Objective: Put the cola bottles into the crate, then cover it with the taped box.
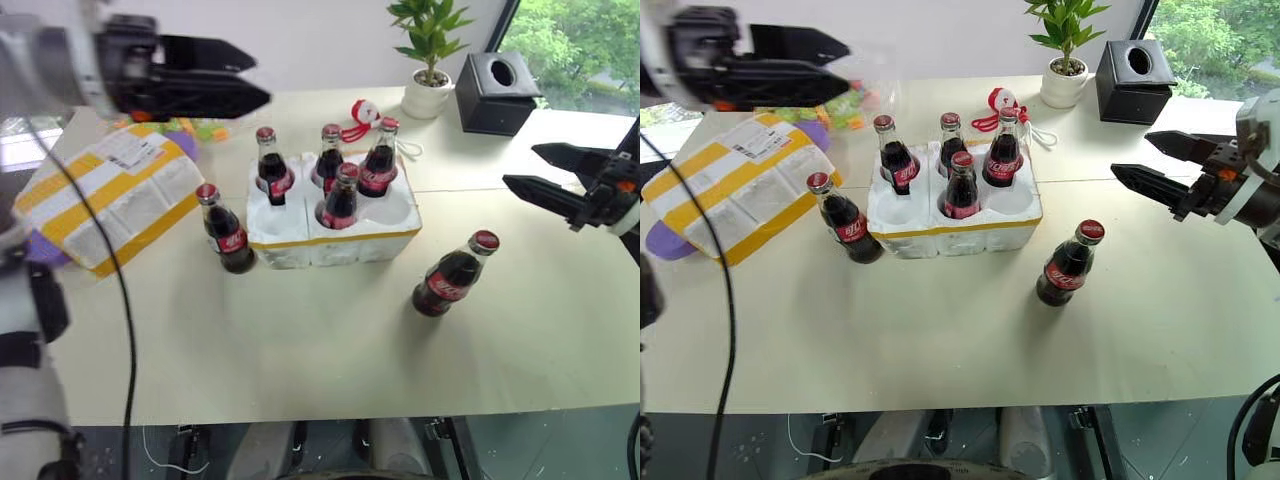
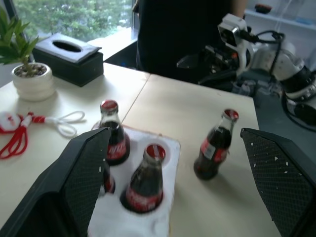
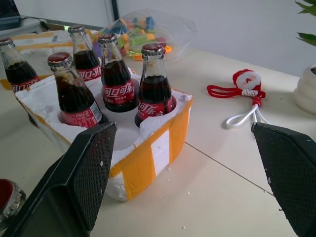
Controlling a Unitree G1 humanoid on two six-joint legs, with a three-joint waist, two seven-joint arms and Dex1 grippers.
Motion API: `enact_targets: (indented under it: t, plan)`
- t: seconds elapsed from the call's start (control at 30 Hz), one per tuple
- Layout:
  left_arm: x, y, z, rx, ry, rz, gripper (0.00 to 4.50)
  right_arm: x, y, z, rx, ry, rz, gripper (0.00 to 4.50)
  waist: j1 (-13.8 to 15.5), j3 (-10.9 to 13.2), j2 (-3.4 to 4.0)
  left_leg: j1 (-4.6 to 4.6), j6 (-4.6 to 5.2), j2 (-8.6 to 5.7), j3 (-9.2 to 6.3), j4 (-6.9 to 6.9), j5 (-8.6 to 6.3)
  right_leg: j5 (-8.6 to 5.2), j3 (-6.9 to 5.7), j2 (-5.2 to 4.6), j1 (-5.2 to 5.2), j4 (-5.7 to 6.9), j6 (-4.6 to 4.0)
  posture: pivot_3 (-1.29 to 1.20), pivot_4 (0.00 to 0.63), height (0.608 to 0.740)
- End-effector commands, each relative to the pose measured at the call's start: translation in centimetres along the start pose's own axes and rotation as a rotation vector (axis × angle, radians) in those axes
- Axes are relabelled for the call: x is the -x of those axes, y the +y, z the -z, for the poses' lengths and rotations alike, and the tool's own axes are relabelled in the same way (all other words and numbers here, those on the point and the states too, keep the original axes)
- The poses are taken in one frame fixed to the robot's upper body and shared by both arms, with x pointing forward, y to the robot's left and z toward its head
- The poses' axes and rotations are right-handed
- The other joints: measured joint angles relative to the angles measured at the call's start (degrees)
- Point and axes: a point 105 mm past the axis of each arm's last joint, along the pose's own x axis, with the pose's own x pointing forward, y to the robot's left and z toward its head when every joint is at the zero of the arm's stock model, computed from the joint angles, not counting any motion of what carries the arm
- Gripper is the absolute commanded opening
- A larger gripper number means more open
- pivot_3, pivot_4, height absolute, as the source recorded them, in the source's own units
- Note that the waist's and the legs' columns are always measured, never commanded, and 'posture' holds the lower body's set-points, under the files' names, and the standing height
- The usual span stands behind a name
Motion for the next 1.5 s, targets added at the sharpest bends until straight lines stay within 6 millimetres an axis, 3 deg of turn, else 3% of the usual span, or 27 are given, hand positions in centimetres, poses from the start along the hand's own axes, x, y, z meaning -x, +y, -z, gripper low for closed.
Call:
enact_targets:
  t: [0.03, 0.23, 0.47, 0.67, 1.07, 1.47, 1.5]
  plan:
    - [2.6, -0.8, 1.9, -0.046, 0.094, -0.022, 4.41, 0.1, 0.0, -1.2, 0.057, -0.021, -0.012, 4.5, -0.1, 0.0, 0.0, 0.01, 0.0, 0.01, -0.01, -0.02, 0.0, 0.0, 0.0, 0.02, 0.0, 0.0, -0.01, 0.0, 0.15, 0.732]
    - [6.1, -0.1, 9.1, 0.003, 0.307, -0.192, 4.41, 0.0, 0.3, -1.5, 0.083, 0.013, -0.072, 4.5, -0.06, 0.01, 0.0, 0.03, 0.25, 0.01, -0.01, -0.02, -0.15, 0.01, 0.04, -0.01, 0.01, 0.0, -0.04, 0.0, 0.15, 0.732]
    - [6.4, -0.3, 14.5, 0.004, 0.358, -0.261, 4.41, 0.1, 0.8, -2.2, 0.108, 0.05, -0.138, 4.5, 0.28, 0.01, 0.01, 0.03, 0.28, 0.02, 0.0, -0.33, -0.18, 0.01, 0.03, -0.07, -0.09, -0.13, -0.07, 0.0, 0.15, 0.732]
    - [3.9, 1.9, 16.8, -0.025, 0.26, -0.321, 4.41, 0.0, 0.9, -2.5, 0.109, 0.053, -0.142, 4.5, 0.32, -0.02, 0.05, 0.04, 0.27, 0.02, 0.01, -0.33, -0.17, 0.04, 0.03, -0.08, -0.08, -0.14, -0.08, 0.0, 0.15, 0.732]
    - [-0.1, 4.4, 19.1, 0.07, 0.138, -0.335, 4.41, 0.3, 1.2, -2.7, 0.097, 0.061, -0.136, 4.5, 0.23, -0.05, 0.08, 0.04, 0.29, 0.01, 0.04, -0.32, -0.17, 0.04, 0.03, -0.07, -0.1, -0.12, -0.07, 0.0, 0.15, 0.732]
    - [-2.5, 5.5, 20.6, 0.103, 0.112, -0.316, 4.41, 0.4, 1.1, -2.6, 0.075, 0.042, -0.096, 4.5, 0.08, -0.05, 0.07, 0.03, 0.29, 0.01, 0.04, -0.31, -0.17, 0.05, 0.02, -0.07, -0.1, -0.12, -0.07, 0.0, 0.15, 0.732]
    - [-2.6, 5.2, 20.4, 0.105, 0.109, -0.298, 3.88, 0.4, 1.1, -2.5, 0.074, 0.041, -0.093, 4.5, 0.08, -0.05, 0.07, 0.03, 0.29, 0.01, 0.04, -0.31, -0.17, 0.05, 0.02, -0.07, -0.1, -0.12, -0.07, 0.0, 0.15, 0.732]
